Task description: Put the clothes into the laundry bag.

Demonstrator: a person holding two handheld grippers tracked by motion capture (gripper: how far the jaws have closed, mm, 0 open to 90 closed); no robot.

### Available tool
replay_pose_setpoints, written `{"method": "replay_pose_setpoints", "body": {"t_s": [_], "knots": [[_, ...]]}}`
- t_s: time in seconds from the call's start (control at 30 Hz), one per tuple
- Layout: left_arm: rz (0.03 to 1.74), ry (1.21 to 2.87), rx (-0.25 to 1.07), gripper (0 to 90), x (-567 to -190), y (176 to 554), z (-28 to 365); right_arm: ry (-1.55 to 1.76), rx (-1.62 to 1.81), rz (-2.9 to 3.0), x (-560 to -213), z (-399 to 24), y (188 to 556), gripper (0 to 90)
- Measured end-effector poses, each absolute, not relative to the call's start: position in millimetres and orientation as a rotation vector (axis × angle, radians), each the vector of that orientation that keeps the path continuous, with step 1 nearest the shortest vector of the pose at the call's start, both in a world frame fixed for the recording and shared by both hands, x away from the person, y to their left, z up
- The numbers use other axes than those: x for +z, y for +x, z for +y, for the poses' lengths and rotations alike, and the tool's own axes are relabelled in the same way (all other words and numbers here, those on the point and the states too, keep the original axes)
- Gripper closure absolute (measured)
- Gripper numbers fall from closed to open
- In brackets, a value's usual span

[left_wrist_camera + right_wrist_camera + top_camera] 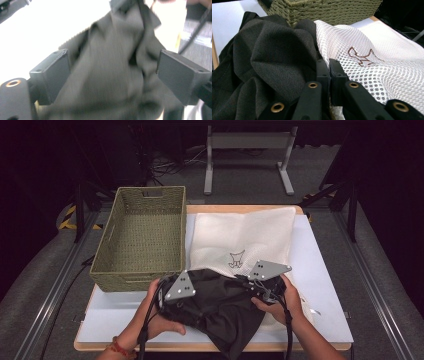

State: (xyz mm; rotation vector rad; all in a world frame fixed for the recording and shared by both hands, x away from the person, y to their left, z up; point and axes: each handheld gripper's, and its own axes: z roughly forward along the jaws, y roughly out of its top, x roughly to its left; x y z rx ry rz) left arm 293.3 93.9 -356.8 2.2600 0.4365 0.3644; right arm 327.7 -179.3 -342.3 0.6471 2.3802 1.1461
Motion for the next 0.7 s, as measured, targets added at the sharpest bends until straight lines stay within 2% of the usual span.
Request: {"method": "replay_pose_setpoints", "body": {"t_s": [0.07,0.17,0.23,0.4,0.47,0.53,0.7], "knots": [[0.429,2.298,0.414,14.0,-372.4,290.1,97.6,0.646,1.149,2.381,-342.2,-179.1,328.0,87.4],[0.451,2.303,0.348,16.9,-396.0,297.4,99.5,0.644,1.158,2.384,-341.8,-178.0,327.3,87.3],[0.434,2.308,0.358,19.7,-404.8,300.9,94.7,0.633,1.160,2.388,-342.1,-176.7,326.9,87.3],[0.418,2.301,0.387,34.9,-420.1,305.7,76.8,0.629,1.156,2.402,-344.9,-175.3,327.7,87.2],[0.411,2.298,0.434,48.4,-419.1,304.4,71.1,0.636,1.166,2.399,-345.1,-175.4,328.4,87.3],[0.401,2.275,0.449,56.9,-415.8,304.4,67.4,0.640,1.181,2.397,-344.3,-175.8,328.7,87.3],[0.395,2.257,0.495,64.5,-412.1,303.7,49.4,0.655,1.240,2.377,-339.5,-175.6,329.8,87.5]]}}
